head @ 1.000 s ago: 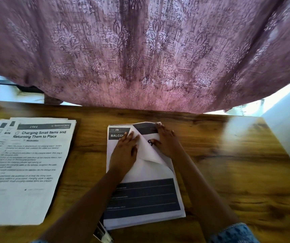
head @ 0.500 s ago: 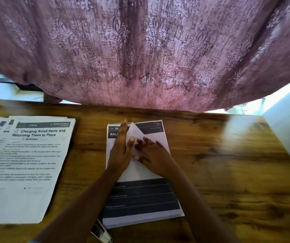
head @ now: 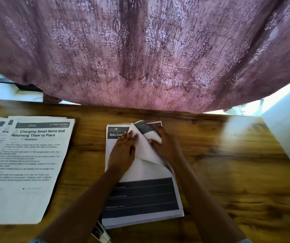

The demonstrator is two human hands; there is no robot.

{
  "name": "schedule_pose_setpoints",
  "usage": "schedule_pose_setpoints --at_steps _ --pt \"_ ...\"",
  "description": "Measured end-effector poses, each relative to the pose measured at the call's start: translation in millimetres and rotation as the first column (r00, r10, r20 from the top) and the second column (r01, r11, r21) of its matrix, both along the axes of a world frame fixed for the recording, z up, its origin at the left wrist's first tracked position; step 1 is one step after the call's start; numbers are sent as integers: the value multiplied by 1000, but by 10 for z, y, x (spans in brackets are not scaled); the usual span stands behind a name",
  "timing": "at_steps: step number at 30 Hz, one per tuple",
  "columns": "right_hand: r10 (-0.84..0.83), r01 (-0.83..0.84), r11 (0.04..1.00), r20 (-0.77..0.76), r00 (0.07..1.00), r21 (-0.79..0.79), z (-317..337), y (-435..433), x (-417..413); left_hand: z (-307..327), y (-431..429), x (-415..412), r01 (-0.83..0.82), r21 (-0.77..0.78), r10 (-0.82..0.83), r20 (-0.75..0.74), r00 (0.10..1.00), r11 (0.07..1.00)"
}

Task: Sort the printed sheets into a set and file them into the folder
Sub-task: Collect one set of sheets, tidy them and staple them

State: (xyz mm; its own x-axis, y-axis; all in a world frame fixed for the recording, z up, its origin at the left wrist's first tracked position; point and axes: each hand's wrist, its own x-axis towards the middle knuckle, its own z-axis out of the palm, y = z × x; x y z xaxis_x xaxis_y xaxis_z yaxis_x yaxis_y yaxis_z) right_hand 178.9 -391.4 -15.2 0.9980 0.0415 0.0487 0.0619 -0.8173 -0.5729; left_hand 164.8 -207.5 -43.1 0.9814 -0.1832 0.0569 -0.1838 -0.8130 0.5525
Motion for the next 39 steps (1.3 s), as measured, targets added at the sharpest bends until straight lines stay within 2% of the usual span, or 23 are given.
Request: schedule_pose_setpoints --at_steps 2,3,4,5,7,8,9,11,12,14,15,16,18,20,22,24,26,28,30,33,35,39 --pt "-162 157 964 4 987 217 54 92 -116 48 -14 -29 -14 -63 15 1 1000 998" --pt "-146 139 943 2 989 302 79 138 -179 74 -16 -56 -38 -127 37 -8 999 991" --pt "-53 48 938 4 999 345 95 166 -244 94 -14 -84 -63 -210 58 -29 998 976" --pt "95 -88 948 -8 995 305 118 183 -308 112 -12 -111 -80 -307 68 -50 996 948" --pt "341 -344 939 -94 935 -16 160 214 -407 113 -3 -148 -75 -489 69 -30 997 869" --pt "379 -397 905 -137 915 -150 146 213 -424 102 -7 -142 -61 -521 79 11 997 851" --pt "385 -415 882 -165 908 -225 153 216 -439 92 -10 -119 -48 -505 83 45 996 862" --pt "397 -436 872 -200 896 -224 151 200 -436 60 -8 -56 -31 -376 67 81 994 926" --pt "402 -443 880 -225 887 -172 175 182 -430 21 -6 -31 -23 -284 58 114 992 958" --pt "384 -390 921 -240 891 27 219 137 -378 -79 7 10 -23 -132 45 168 985 991" --pt "336 -319 941 -208 919 110 235 109 -317 -96 8 12 -31 -95 45 155 987 995" --pt "259 -241 962 -153 954 129 233 77 -220 -103 6 10 -37 -75 47 135 990 996" --pt "134 -136 989 -39 990 -53 193 10 -3 -91 0 7 -52 -89 62 113 992 995" --pt "109 -109 959 -15 994 -260 132 -44 138 -71 -16 10 -74 -124 89 124 988 990" --pt "130 -150 926 -80 988 -346 62 -69 201 -25 -33 11 -110 -142 128 128 984 984" --pt "155 -170 922 -72 985 -348 24 -51 184 33 -51 0 -115 -140 138 167 976 984" --pt "124 -114 964 27 992 -240 27 -9 130 36 -64 -16 -106 -120 134 257 957 987" --pt "-51 52 999 113 992 -7 126 47 33 27 -56 -21 -125 -135 157 263 952 983" --pt "-230 214 961 77 970 176 211 86 -72 -9 -34 -15 -125 -103 146 222 964 987" --pt "-325 302 886 6 946 353 194 143 -154 -55 -14 -10 -131 -64 142 212 967 989" --pt "-346 322 891 22 938 319 171 170 -174 -47 -11 -9 -136 -70 147 181 972 988" --pt "-209 207 978 96 973 33 161 110 -192 -45 -11 -2 -139 -50 146 172 974 989"
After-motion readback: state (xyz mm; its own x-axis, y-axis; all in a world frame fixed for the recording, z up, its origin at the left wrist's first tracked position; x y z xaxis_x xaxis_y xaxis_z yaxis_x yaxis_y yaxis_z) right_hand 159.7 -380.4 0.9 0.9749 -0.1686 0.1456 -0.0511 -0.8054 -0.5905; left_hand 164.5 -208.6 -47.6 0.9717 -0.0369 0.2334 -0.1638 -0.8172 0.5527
